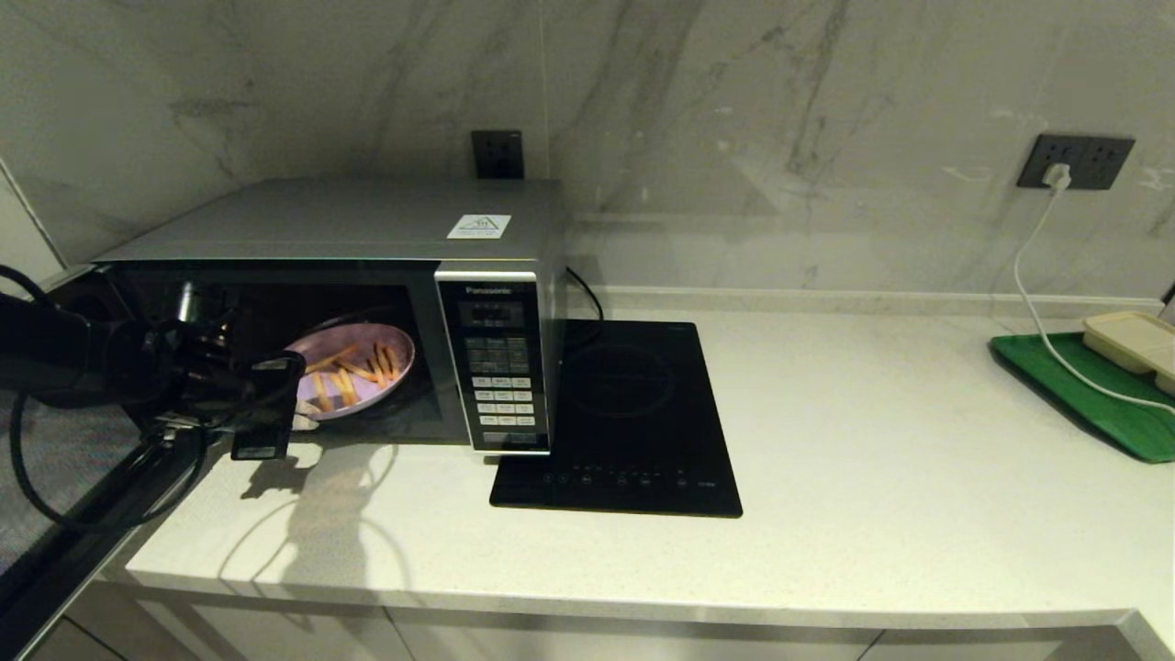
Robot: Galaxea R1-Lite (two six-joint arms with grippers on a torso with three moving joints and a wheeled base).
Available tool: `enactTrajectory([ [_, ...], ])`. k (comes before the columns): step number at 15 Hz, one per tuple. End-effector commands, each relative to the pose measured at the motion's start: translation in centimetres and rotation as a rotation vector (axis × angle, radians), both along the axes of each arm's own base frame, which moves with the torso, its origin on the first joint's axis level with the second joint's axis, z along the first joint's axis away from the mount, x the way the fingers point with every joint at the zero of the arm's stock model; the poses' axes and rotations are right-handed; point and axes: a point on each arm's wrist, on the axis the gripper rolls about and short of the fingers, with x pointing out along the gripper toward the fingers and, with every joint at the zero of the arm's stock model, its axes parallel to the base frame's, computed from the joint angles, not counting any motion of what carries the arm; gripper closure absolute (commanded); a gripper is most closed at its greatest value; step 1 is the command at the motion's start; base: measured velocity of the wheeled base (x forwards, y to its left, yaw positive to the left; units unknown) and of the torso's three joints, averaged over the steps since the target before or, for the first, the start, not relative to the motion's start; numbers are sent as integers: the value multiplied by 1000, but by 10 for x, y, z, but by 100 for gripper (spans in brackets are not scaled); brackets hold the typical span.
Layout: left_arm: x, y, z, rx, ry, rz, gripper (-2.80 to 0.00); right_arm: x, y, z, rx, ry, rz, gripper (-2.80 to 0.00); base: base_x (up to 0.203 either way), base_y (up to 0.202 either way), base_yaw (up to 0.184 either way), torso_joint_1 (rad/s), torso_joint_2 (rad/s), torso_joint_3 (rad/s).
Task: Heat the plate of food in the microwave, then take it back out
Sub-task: Take the plate out of the microwave
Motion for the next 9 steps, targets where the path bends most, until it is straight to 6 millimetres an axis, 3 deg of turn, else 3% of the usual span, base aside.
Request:
enactTrajectory([
  [1,-1,0,8,-4,-26,4,0,0,0,0,1,2,0,0,0,0,0,0,0,0],
  [9,-12,-2,24,-6,-46,-2,0,0,0,0,1,2,0,0,0,0,0,0,0,0],
])
